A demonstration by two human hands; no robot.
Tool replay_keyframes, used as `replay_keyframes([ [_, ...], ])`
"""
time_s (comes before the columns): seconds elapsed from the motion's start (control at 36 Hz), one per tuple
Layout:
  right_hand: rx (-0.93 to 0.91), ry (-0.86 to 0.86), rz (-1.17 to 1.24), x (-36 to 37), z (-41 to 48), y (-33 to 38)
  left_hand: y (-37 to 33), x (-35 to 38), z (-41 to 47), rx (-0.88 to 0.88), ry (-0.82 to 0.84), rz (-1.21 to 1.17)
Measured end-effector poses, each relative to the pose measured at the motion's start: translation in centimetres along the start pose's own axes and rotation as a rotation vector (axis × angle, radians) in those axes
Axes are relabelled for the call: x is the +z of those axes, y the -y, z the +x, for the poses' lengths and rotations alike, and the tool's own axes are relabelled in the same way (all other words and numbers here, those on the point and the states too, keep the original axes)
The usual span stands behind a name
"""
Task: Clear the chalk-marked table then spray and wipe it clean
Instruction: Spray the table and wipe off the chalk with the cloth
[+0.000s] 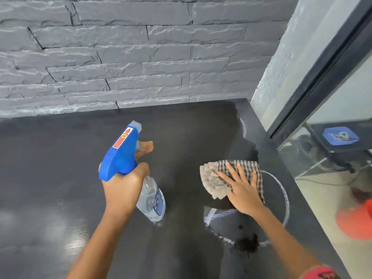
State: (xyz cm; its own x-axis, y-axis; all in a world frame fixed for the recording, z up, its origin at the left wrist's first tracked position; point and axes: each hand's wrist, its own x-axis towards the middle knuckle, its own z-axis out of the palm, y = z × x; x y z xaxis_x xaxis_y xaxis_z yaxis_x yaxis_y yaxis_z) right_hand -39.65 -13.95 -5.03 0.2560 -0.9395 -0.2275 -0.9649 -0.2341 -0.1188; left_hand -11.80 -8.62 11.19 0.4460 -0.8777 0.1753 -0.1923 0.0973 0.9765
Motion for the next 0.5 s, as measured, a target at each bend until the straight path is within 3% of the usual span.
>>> replay_keyframes([
  [0.14, 0.185, 0.024, 0.074, -1.4, 3.9, 2.9, 0.3, 0.3, -0.8, 0.005, 0.020, -0.005],
  [0.36, -0.186, 0.078, -0.055, 1.3, -4.5, 8.0, 0.8, 0.5, -1.5, 0.012, 0.053, 0.022],
  [0.5, -0.165, 0.048, -0.095, 3.0, -10.9, 3.1, 1.2, 0.7, -1.7, 0.042, 0.051, 0.034],
])
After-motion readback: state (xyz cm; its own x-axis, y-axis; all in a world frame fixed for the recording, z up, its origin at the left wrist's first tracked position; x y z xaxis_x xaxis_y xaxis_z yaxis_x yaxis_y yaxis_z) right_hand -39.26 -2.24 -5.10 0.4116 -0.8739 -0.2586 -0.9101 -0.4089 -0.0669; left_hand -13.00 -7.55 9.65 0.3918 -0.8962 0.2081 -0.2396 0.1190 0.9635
